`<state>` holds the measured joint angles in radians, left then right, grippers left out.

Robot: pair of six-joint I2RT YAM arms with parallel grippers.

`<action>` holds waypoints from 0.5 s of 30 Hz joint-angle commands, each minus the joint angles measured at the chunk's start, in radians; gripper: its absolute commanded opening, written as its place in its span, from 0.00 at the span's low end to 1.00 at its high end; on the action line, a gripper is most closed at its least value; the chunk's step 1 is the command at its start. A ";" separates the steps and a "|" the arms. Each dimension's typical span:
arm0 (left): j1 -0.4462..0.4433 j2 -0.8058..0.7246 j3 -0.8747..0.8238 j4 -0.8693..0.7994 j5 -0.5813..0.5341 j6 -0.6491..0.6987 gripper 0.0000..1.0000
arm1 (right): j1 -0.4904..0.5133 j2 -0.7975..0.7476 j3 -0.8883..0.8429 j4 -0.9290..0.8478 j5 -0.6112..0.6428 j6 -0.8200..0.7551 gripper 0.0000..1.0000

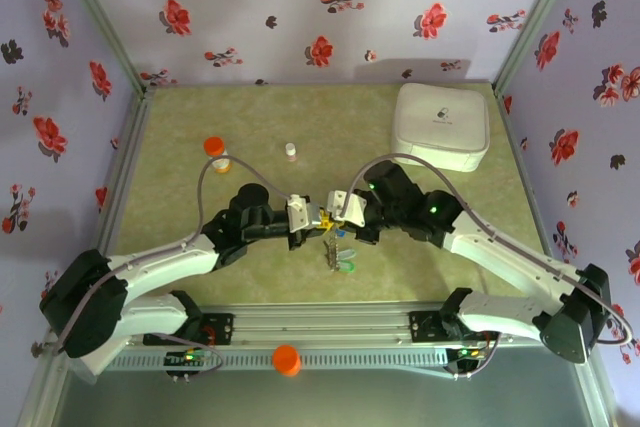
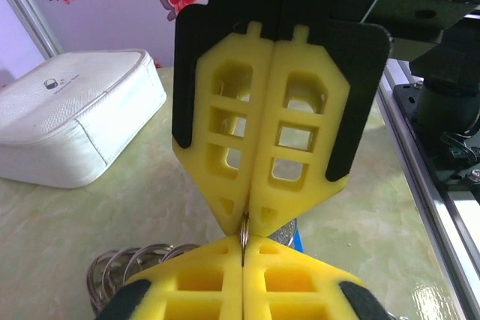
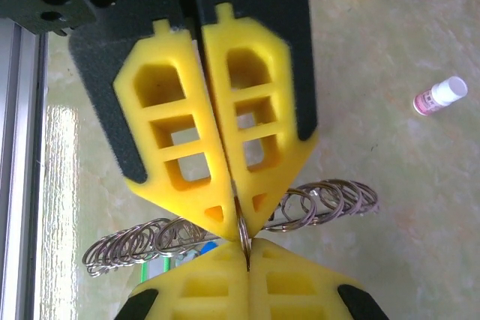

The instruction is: Put the keys on the keyring

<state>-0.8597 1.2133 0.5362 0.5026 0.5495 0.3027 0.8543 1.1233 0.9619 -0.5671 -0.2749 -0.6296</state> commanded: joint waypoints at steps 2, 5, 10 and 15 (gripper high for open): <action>-0.009 -0.003 0.028 0.008 -0.002 0.017 0.00 | 0.016 -0.016 0.030 0.044 -0.025 0.024 0.03; -0.008 -0.018 0.001 0.043 -0.003 0.004 0.00 | -0.030 -0.095 -0.058 0.160 -0.069 0.102 0.22; -0.008 -0.001 -0.070 0.253 -0.015 -0.111 0.00 | -0.123 -0.183 -0.192 0.303 -0.203 0.240 0.29; -0.007 0.051 -0.130 0.473 -0.029 -0.204 0.00 | -0.129 -0.209 -0.273 0.359 -0.225 0.306 0.32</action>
<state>-0.8604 1.2472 0.4263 0.7639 0.5373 0.1768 0.7307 0.9279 0.7200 -0.2859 -0.4446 -0.4030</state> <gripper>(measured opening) 0.054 0.318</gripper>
